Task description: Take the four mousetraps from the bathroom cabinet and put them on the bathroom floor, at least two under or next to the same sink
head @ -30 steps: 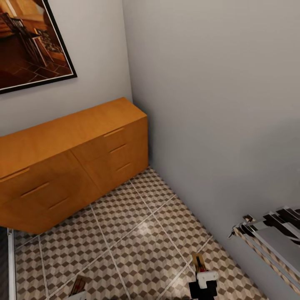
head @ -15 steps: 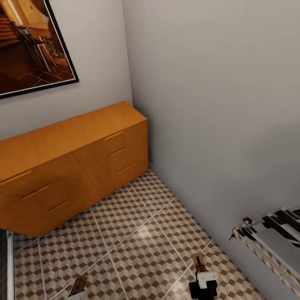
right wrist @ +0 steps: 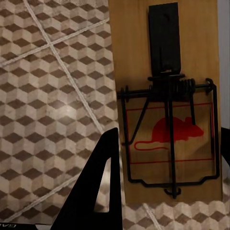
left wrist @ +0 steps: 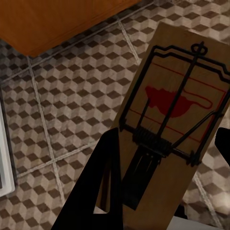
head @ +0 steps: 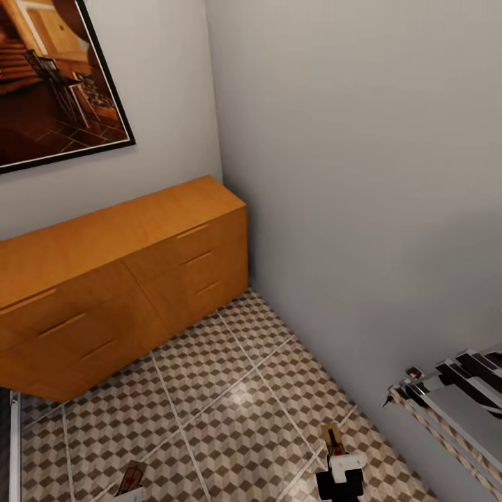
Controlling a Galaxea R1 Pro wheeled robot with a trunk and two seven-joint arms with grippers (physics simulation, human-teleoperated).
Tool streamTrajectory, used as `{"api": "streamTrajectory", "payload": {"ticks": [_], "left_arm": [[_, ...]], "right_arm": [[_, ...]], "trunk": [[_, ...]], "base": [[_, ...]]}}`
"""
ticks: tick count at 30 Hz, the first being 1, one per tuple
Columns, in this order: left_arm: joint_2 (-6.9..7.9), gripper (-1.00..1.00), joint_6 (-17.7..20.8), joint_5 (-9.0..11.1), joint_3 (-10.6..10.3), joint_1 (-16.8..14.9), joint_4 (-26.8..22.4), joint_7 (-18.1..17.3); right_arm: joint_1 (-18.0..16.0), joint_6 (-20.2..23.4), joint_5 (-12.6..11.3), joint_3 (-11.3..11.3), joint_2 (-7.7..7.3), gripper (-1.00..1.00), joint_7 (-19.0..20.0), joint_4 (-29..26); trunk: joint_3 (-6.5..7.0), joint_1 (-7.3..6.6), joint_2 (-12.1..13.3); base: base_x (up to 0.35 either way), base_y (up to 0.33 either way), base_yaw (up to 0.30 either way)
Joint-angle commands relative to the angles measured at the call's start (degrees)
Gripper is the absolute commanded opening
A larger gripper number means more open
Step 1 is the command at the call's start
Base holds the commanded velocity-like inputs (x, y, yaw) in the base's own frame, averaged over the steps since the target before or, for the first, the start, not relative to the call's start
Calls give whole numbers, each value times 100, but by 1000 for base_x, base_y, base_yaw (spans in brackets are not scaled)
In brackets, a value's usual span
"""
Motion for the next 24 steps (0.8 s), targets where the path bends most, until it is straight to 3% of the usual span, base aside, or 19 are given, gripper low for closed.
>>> {"api": "streamTrajectory", "payload": {"ticks": [1, 24], "left_arm": [[-5, -100, -8, -37, -33, -4, 11, 67], [-12, -100, -6, -37, -33, -4, 8, 65]], "right_arm": [[-3, -4, -19, 48, 1, -100, -52, -1], [-4, 5, -10, 56, 1, -100, -48, -1]], "trunk": [[1, 3, -9], [214, 3, -9]], "base": [[0, 0, 0], [0, 0, 0]]}}
